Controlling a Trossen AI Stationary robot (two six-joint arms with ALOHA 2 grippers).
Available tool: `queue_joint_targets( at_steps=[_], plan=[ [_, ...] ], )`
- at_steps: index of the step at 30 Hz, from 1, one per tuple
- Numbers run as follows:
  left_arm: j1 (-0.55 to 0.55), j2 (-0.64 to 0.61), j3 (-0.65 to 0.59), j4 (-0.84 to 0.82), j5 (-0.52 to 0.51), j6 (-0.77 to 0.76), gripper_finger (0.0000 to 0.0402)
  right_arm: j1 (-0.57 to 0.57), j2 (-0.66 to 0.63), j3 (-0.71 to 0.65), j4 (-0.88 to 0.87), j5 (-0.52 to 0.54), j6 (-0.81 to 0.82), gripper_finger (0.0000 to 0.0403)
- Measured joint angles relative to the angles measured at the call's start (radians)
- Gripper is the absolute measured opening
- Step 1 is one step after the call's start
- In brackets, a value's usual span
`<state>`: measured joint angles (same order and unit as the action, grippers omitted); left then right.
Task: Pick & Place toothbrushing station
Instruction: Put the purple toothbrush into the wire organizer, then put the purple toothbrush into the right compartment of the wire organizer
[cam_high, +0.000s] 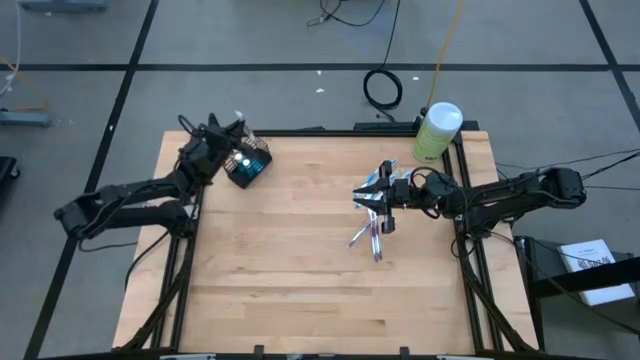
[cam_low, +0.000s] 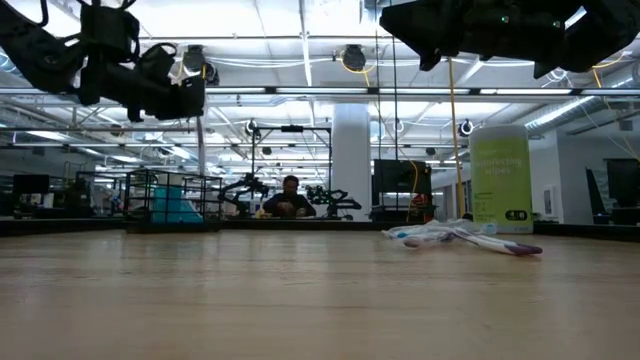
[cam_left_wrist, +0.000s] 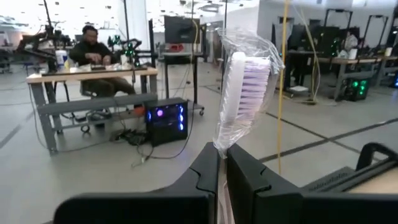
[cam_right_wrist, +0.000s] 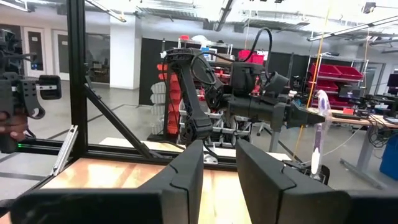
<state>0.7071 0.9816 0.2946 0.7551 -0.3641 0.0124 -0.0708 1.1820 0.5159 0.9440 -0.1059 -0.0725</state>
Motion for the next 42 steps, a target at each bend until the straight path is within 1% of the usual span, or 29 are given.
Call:
queue_joint_targets(
  at_steps=[11,22,29,32,35,39,42],
  plan=[
    [0.001,0.137,-0.019,0.019,-0.011,-0.015,0.0011,0.0,0.0,0.0,0.0,0.0,0.0,0.0089],
    [0.001,0.308,-0.019,0.141,-0.03,-0.022,0.0012,0.0,0.0,0.0,-0.005,0.0,0.0,0.0089],
    [0.001,0.371,-0.019,0.169,-0.039,-0.029,0.0024,0.0,0.0,0.0,-0.005,0.0,0.0,0.0089],
    [0.001,0.373,-0.018,0.171,-0.038,-0.036,0.0036,0.0,0.0,0.0,-0.006,0.0,0.0,0.0089],
    [0.001,0.37,-0.019,0.171,-0.04,-0.042,0.0059,0.0,0.0,0.0,-0.006,0.0,0.0,0.0089],
    [0.0,0.345,-0.019,0.188,-0.087,-0.042,0.0099,0.0,0.0,0.0,-0.007,0.0,0.0,0.0089],
    [0.0,0.322,-0.019,0.182,-0.109,-0.042,0.0137,0.0,0.0,0.0,-0.013,0.0,0.0,0.0089]
  ],
)
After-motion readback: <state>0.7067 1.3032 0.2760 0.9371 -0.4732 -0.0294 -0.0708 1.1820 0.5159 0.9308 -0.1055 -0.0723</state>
